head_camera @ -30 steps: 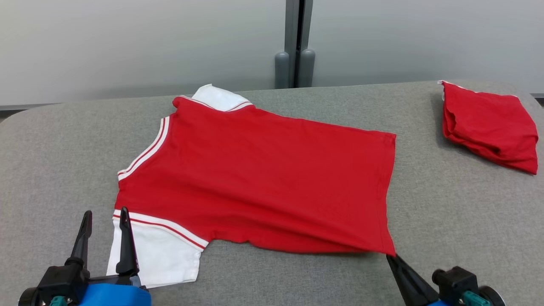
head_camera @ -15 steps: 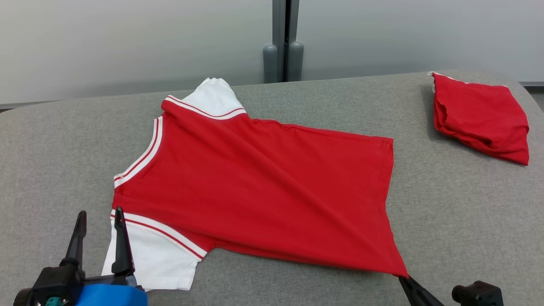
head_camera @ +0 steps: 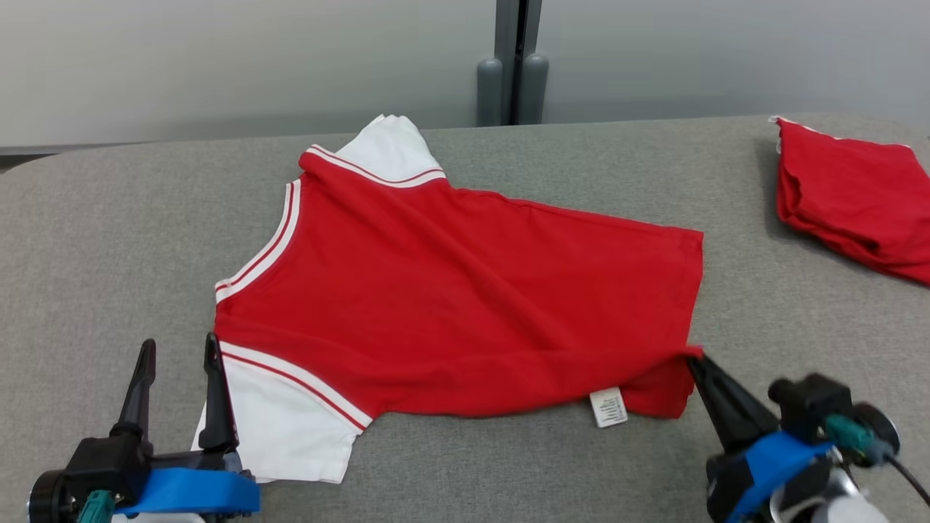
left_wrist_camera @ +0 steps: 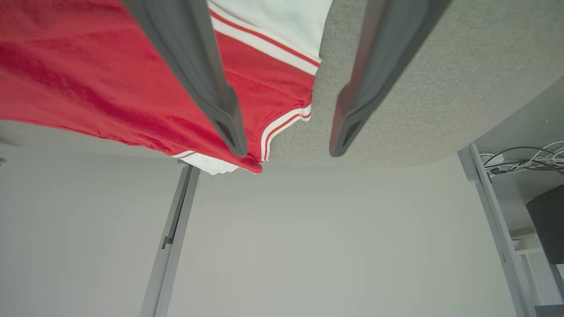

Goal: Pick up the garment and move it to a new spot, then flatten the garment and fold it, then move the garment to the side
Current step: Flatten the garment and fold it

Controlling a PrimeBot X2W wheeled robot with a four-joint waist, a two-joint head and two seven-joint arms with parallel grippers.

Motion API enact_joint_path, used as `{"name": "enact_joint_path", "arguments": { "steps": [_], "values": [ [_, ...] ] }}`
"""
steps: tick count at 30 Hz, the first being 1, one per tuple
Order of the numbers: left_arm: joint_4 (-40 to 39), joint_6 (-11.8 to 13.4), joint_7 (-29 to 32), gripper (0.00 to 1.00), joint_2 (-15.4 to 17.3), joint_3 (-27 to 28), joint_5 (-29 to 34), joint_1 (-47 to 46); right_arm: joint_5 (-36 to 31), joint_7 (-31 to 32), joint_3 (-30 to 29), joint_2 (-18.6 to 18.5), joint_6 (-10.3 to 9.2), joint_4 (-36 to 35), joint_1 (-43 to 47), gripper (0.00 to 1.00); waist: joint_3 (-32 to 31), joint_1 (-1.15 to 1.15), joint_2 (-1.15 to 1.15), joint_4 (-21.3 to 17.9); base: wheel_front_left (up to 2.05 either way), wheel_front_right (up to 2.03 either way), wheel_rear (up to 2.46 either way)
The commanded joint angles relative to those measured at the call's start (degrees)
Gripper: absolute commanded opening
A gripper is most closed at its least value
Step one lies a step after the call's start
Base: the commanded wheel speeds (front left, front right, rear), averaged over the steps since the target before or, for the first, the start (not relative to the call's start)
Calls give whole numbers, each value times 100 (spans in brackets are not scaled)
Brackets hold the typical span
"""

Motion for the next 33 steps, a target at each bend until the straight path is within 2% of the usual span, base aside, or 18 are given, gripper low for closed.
{"name": "enact_joint_path", "arguments": {
  "steps": [1,9,14,15,16,17,20,24,33],
  "values": [
    [12,-8,-14,100,4,-47,27,-125,36,-60,35,26,1,160,-267,0,60,0,-1,63,0,0,0],
    [57,-8,-14,100,0,-177,-27,-381,-35,-482,184,-25,1,1834,-1686,0,234,0,-1,316,0,0,0],
    [74,-8,-14,100,-11,-151,-44,-424,73,-907,204,111,1,3038,-2361,0,312,0,-1,359,0,0,0],
    [75,-8,-14,100,-12,-138,-46,-423,80,-999,231,135,1,3280,-2467,22,323,0,-1,355,0,0,0],
    [77,-8,-14,100,-14,-133,-45,-426,86,-1102,262,156,1,3487,-2553,92,329,0,-1,354,0,0,0],
    [79,-8,-14,100,-15,-127,-42,-424,121,-1204,264,200,1,3678,-2623,100,327,0,-1,351,0,0,0],
    [89,-8,-14,100,-20,-102,-30,-397,225,-1472,289,230,1,4041,-2702,100,304,0,-1,334,0,0,0],
    [109,-8,-14,100,-23,-62,-7,-311,288,-1648,332,160,1,4081,-2404,100,201,0,-1,268,0,0,0],
    [74,-8,-14,100,-22,-17,26,-164,440,-1689,257,20,1,2849,-1169,100,68,0,-1,146,0,0,0]
  ]
}}
